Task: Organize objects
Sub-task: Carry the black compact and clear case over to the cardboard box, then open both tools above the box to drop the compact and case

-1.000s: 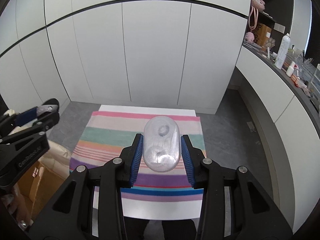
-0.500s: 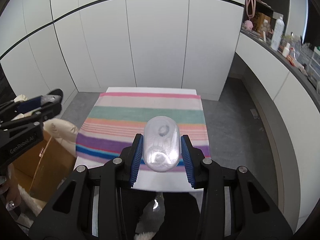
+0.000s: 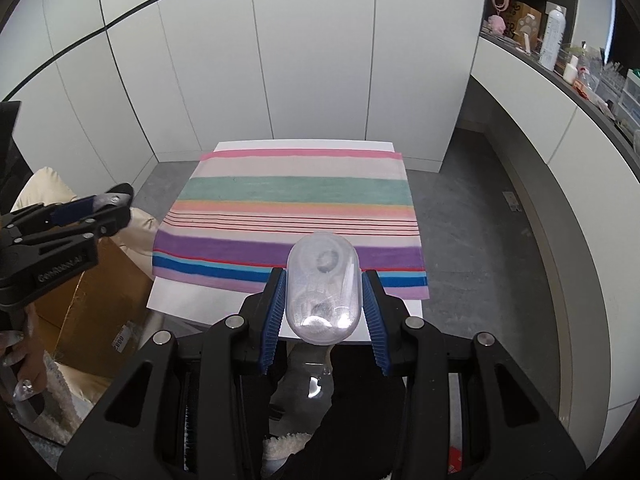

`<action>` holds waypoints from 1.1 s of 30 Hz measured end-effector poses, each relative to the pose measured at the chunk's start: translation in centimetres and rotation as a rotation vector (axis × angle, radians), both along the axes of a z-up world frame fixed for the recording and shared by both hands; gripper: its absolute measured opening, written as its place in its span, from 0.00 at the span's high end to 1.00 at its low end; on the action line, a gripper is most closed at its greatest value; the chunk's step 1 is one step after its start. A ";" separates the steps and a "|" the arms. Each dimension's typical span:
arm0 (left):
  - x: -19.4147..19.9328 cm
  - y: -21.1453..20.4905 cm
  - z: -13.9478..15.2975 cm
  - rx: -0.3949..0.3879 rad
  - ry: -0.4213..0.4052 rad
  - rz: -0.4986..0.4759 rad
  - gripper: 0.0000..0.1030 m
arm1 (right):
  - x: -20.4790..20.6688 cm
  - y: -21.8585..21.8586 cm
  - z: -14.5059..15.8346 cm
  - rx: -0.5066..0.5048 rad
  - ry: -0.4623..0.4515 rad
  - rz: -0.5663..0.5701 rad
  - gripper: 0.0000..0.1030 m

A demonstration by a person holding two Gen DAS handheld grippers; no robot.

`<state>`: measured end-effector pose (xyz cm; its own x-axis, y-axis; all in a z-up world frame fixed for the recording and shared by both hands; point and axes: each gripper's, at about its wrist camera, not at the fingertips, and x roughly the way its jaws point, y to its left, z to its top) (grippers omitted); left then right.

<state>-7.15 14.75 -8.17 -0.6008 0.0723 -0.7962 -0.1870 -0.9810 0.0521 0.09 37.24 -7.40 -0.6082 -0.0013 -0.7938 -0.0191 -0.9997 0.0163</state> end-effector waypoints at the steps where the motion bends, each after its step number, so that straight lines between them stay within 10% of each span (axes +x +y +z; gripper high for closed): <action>1: -0.2 -0.6 0.0 0.002 0.003 0.011 0.54 | -0.4 -0.5 -0.2 0.004 -0.002 0.012 0.61; 15: -0.4 -15.8 -2.2 -0.008 -0.023 0.326 0.54 | -5.0 -11.5 -1.6 0.014 -0.032 0.243 0.61; 30: 5.2 -33.1 -3.9 0.003 -0.059 0.670 0.53 | -3.9 -33.6 -2.8 0.001 -0.070 0.663 0.61; 33: 5.6 -34.2 -3.7 0.077 -0.031 0.623 0.34 | -3.3 -36.8 -2.7 -0.002 -0.069 0.707 0.61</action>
<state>-1.55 -19.45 -11.86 -0.5250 -0.2259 -0.8206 0.4211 -0.9068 -0.0197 -3.24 0.45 -10.13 -0.4096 -0.3789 -0.8299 0.6333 -0.7729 0.0403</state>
